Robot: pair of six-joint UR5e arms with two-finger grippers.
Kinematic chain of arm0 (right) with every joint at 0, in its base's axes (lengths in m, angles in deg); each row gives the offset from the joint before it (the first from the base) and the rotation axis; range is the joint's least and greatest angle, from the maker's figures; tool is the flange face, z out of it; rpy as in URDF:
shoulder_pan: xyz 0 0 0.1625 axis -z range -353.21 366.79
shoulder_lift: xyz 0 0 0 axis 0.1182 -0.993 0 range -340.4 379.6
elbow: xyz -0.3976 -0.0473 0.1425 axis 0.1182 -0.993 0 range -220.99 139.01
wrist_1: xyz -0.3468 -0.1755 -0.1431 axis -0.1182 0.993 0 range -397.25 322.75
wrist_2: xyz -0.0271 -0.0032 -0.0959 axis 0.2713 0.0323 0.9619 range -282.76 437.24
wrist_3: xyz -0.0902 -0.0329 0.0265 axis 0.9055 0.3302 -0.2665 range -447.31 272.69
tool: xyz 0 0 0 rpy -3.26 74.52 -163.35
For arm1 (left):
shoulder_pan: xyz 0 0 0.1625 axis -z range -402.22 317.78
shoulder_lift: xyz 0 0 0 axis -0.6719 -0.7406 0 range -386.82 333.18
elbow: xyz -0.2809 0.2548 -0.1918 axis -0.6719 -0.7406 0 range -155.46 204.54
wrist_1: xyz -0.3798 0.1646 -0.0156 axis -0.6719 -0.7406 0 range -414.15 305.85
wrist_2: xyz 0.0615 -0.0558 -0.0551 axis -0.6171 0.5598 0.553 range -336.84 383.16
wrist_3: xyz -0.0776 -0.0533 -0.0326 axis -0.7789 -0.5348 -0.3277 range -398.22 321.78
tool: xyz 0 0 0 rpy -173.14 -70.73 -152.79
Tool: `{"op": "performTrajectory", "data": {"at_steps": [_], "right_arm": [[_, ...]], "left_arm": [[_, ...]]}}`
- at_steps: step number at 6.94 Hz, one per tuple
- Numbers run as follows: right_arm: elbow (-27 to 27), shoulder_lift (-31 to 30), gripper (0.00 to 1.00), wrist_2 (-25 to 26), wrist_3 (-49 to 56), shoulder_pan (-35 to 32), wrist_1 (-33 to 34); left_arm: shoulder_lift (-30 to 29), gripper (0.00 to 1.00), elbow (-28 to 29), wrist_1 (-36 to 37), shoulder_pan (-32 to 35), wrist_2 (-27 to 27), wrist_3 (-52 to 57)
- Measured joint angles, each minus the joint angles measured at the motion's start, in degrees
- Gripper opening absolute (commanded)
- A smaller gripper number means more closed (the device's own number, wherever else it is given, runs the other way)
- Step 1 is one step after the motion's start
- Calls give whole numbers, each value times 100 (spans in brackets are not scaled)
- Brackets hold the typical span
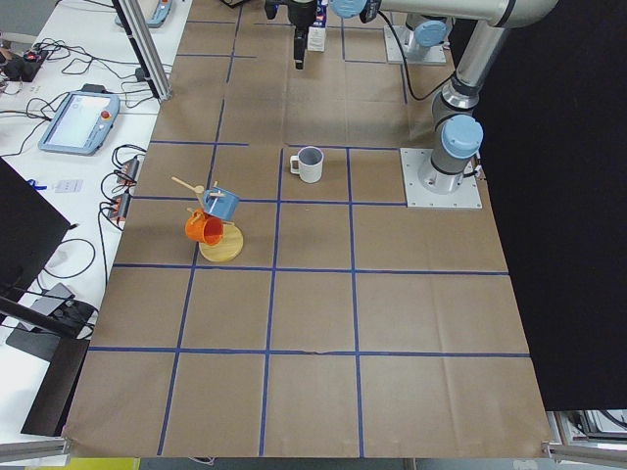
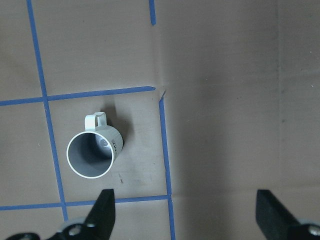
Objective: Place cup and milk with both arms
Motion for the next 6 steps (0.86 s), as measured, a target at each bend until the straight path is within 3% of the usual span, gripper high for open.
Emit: {"op": "performTrajectory", "data": {"at_steps": [6], "right_arm": [[6,1,100,1,8,8,0]], "left_arm": [[43,100,20,-5,5,204,83]]}}
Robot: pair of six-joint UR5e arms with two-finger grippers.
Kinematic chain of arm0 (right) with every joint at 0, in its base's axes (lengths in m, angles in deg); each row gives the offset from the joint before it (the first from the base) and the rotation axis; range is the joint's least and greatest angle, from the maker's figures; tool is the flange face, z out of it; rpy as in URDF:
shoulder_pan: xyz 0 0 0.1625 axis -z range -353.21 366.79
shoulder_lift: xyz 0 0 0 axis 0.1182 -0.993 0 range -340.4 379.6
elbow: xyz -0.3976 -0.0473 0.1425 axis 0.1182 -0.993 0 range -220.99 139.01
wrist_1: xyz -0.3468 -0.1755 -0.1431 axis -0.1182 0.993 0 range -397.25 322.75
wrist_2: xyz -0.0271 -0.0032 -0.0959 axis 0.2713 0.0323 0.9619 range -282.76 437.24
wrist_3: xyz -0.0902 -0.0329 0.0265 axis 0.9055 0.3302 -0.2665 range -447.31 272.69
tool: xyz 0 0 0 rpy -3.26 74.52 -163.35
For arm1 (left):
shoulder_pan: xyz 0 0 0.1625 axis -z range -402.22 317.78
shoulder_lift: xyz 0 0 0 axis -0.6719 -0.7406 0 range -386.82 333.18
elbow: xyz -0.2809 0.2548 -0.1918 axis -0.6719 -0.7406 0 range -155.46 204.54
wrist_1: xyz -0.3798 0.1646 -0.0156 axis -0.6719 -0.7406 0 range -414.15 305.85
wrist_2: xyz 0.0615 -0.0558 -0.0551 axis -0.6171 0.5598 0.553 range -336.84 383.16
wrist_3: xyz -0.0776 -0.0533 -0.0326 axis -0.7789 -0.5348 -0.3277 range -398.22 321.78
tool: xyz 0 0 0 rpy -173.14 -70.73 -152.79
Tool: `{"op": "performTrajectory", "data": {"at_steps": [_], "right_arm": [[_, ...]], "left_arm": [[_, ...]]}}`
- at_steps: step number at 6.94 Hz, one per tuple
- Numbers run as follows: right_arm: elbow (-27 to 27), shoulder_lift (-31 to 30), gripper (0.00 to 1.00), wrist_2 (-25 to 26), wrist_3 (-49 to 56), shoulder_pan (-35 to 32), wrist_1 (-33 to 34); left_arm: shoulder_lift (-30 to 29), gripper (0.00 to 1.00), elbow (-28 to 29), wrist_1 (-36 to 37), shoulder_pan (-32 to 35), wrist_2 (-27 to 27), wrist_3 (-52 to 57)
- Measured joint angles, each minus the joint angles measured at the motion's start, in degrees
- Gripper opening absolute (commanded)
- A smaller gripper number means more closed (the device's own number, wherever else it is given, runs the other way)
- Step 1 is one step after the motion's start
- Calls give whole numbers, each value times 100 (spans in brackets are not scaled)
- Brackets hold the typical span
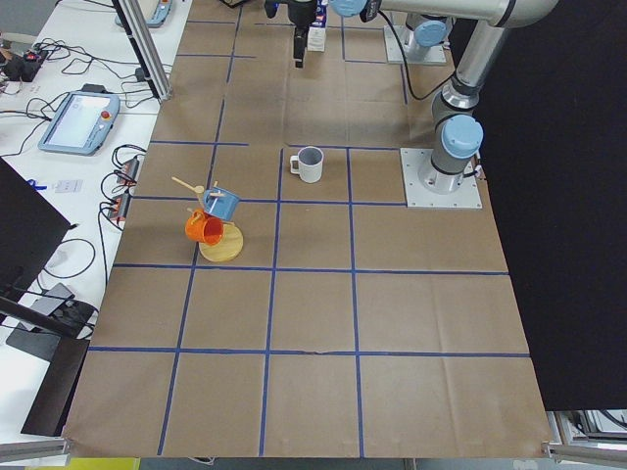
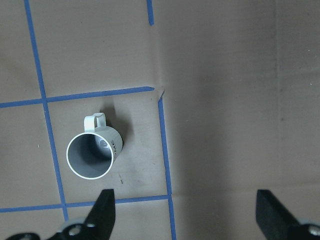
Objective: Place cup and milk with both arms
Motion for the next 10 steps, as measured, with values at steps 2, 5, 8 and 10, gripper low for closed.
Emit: {"op": "performTrajectory", "data": {"at_steps": [2,5,8,10], "right_arm": [[6,3,100,0,17,9,0],[19,3,100,31,88,108,8],[21,-2,100,33,97,122,9],[21,-7,100,25,96,106,3]], "left_arm": [[25,100,-123,-32,-5,91,-32],[55,100,-176,-241,-23,62,-88],[-1,99,-210,-211,-186,75,-11],[-63,99,-554,82,-752,92,529]]}}
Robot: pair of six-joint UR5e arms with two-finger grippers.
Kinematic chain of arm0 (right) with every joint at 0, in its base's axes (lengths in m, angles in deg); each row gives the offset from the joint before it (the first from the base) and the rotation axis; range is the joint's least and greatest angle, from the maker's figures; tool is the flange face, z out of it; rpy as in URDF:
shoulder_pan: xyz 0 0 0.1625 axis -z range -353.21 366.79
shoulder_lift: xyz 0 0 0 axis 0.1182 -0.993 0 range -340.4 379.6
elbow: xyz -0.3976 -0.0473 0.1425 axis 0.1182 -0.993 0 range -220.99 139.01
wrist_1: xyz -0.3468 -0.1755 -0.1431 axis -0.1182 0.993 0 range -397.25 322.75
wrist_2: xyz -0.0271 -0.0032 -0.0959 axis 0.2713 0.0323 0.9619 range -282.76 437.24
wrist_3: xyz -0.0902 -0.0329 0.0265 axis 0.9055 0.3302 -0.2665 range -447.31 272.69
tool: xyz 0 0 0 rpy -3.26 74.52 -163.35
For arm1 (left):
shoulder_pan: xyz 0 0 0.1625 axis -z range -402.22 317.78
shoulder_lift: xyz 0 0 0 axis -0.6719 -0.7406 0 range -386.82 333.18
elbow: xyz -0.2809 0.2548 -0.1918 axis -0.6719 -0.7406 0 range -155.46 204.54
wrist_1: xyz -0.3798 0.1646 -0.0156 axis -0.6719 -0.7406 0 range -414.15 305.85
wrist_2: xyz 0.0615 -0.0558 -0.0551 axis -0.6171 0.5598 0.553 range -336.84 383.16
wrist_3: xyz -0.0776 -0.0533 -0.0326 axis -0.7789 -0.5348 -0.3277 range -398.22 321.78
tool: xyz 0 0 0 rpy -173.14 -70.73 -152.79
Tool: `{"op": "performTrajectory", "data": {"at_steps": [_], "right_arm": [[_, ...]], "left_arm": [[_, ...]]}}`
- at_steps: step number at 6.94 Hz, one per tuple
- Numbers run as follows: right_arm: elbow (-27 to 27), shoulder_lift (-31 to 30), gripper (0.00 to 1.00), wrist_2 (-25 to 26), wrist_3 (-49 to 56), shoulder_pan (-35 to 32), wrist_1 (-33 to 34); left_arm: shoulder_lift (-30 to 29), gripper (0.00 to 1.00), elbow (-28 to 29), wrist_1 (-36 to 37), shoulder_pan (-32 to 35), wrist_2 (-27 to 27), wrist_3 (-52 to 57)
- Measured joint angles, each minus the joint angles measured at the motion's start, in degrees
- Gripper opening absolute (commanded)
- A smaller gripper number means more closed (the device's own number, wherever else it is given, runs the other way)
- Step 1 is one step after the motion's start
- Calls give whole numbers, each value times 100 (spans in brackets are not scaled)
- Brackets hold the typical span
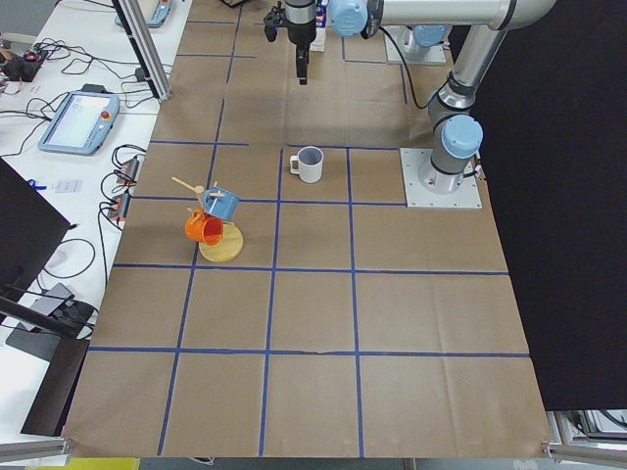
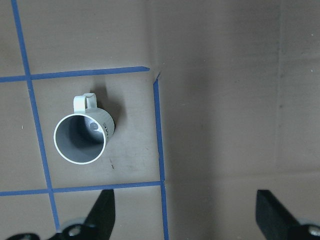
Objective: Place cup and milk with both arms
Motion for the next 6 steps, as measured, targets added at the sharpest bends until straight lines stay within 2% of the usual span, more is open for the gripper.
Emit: {"op": "performTrajectory", "data": {"at_steps": [4,6], "right_arm": [[0,-2,100,-15,-15,-25,-3],[0,-2,100,-16,-16,-26,-3]], "left_arm": [[-33,100,-1565,1583,-1109,-10,1073],[-349,100,-1973,2266,-1346,-47,1153]]}}
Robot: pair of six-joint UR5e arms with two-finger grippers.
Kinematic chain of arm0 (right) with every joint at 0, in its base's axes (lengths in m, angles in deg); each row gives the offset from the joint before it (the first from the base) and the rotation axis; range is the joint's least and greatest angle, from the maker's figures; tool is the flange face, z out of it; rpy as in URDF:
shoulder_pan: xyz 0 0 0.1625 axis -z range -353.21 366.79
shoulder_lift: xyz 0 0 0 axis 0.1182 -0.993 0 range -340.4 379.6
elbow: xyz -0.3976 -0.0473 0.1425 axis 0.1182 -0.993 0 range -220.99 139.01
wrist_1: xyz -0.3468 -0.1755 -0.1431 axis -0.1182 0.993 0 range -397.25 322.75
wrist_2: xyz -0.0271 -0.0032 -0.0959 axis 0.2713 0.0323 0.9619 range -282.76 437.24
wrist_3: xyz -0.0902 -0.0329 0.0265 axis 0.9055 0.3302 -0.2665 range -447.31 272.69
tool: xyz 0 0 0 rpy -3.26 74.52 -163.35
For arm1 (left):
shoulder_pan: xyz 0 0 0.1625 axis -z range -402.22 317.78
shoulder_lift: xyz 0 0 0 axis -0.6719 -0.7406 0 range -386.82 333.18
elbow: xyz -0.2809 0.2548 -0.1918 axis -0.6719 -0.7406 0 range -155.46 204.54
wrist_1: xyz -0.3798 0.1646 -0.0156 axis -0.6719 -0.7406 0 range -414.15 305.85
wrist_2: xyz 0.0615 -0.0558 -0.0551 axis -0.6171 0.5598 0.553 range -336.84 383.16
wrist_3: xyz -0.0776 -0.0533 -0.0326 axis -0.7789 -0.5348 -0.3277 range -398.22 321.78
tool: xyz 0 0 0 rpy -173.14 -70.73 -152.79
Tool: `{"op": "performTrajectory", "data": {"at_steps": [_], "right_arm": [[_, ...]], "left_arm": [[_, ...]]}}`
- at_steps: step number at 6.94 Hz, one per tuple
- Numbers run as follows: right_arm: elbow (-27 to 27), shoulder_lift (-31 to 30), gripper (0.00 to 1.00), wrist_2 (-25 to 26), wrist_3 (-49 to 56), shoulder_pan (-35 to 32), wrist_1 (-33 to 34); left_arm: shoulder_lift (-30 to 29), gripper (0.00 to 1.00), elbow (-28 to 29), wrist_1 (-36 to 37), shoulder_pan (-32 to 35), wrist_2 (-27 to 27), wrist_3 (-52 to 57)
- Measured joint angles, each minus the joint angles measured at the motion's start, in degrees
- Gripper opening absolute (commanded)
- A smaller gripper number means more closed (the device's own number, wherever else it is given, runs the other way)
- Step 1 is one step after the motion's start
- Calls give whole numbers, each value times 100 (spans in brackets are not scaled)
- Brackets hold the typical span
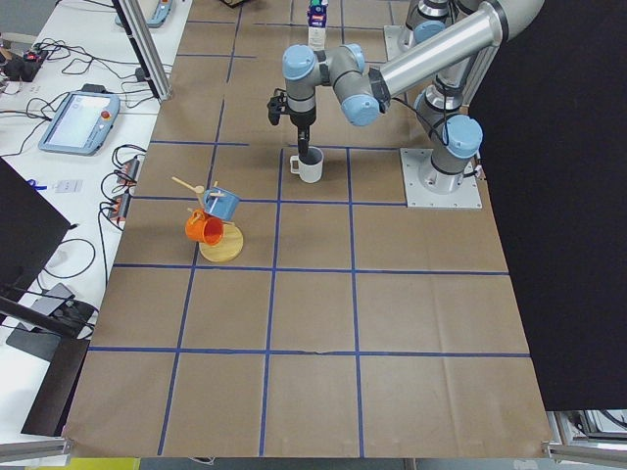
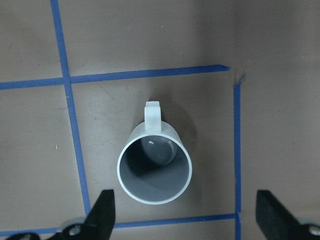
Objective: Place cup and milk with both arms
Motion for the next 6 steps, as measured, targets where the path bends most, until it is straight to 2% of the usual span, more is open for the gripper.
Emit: {"op": "performTrajectory", "data": {"at_steps": [5,6], "right_arm": [[0,3,100,0,6,0,0],[0,4,100,0,8,0,0]], "left_arm": [[-364,94,-475,981,-63,-190,1],[-386,85,-496,1013,-66,-258,4]]}}
